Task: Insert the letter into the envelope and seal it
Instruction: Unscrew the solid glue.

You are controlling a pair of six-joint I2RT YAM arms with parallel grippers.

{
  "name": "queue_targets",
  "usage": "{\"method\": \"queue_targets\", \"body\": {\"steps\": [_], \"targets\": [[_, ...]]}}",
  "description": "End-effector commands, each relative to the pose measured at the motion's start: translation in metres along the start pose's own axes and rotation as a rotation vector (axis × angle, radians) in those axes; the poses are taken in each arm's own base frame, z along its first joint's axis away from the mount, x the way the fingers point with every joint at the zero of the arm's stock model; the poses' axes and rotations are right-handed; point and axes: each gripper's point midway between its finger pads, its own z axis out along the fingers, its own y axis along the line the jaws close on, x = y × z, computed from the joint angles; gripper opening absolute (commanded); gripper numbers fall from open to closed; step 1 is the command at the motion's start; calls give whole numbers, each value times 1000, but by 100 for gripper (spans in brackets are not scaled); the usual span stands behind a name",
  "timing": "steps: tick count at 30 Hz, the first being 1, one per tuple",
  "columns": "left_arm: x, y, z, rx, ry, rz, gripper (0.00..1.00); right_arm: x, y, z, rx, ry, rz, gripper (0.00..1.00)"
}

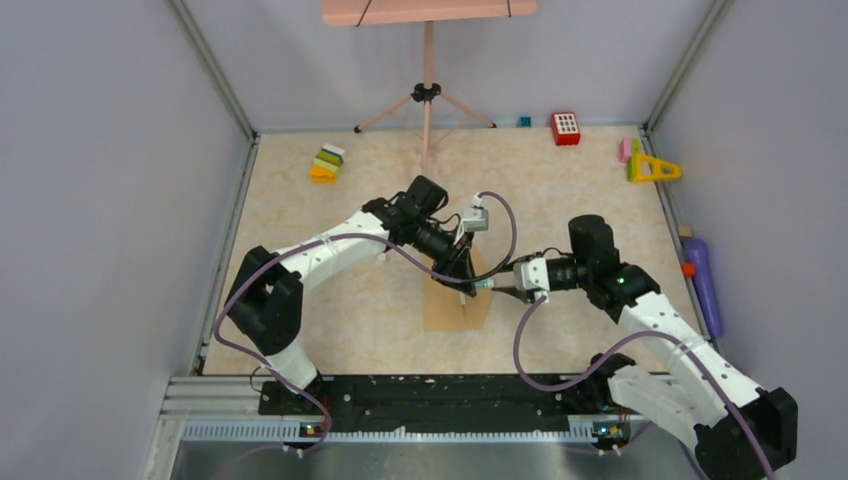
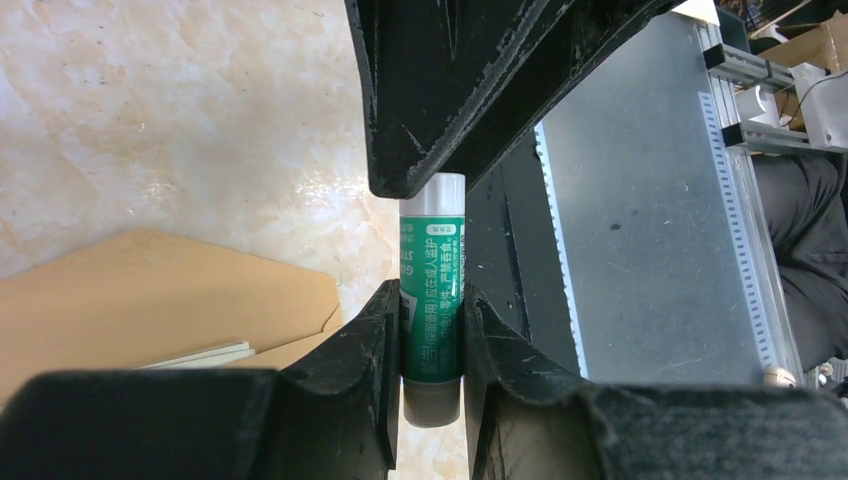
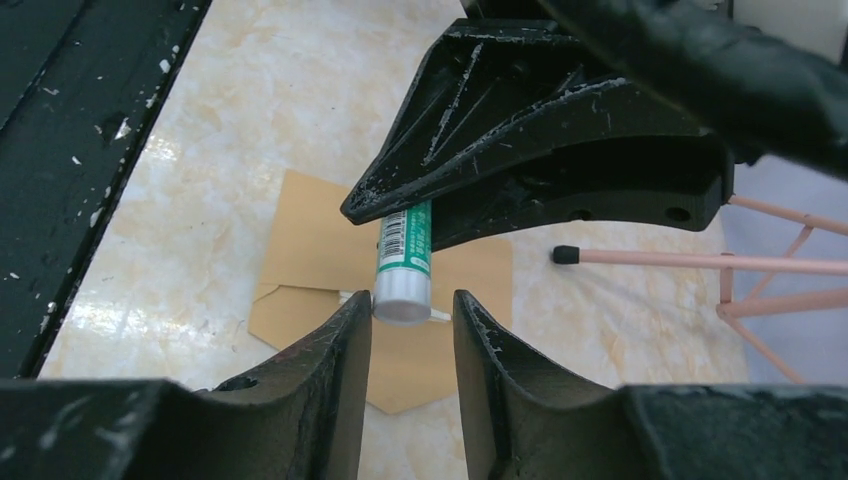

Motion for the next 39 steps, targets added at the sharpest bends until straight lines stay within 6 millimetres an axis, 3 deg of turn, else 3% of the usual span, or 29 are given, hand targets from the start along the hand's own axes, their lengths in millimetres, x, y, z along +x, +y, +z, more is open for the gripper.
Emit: {"method": "queue_targets", "body": {"steps": [1,6,9,16,21,26,35,39], "targets": [[-13,-6,-2,21,-16,58,0,-19,8,1,-54,-67,-36,33],[-15,-5,-2,17,-18,64,0,-17,14,2,-75,-71,-28,30],[-16,-6,-3,14,-20,68,0,-15,13,3,-66,-69,-15,23],[-22,-8,-6,-3,-31,91,0,-14,6,8,-47,-85,64,20],[-30,3,-16,-123,-23,155,0,-21,-4,12,-37,-106,243,12],[-34,11,-28,-251,-29,214,0,-31,-13,11,-62,-145,503,12],[-42,19,-44,-378,-31,280,0,-35,-43,-1,-25,-223,937,14],[-43,23,-48,-417,-25,287,0,-31,-49,1,-8,-216,1090,21]]}}
